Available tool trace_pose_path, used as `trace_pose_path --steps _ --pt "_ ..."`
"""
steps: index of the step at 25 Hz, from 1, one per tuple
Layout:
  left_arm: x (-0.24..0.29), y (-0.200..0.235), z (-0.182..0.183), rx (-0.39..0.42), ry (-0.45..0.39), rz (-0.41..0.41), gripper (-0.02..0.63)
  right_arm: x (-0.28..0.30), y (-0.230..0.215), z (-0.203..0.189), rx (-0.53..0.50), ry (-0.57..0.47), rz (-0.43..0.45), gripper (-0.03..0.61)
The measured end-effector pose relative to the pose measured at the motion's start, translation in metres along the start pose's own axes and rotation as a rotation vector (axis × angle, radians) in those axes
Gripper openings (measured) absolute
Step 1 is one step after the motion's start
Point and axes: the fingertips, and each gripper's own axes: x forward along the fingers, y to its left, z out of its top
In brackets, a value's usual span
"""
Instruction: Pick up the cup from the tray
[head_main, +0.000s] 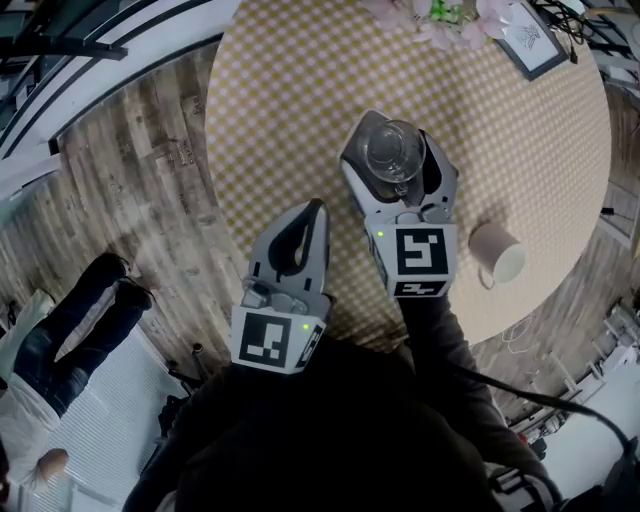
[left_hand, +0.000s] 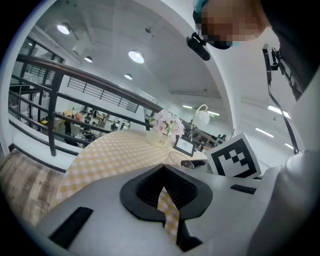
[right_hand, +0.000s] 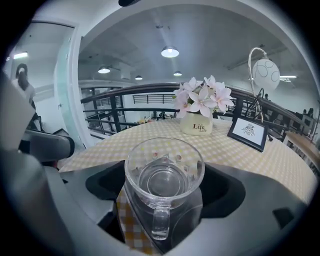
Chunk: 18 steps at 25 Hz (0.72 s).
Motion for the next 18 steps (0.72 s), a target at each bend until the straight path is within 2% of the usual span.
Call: trace_pose_path --steps 12,18 --pt "-0.014 -0.001 0.003 0.006 -0.021 0.022 0.006 -0.003 -0.005 -0.009 -0.008 0.014 -0.031 0.397" --pt "-0.033 -0.013 0.007 0.034 -0.052 0.029 0.005 -0.025 0.001 0.010 -0.032 -0.055 -0.025 0.397"
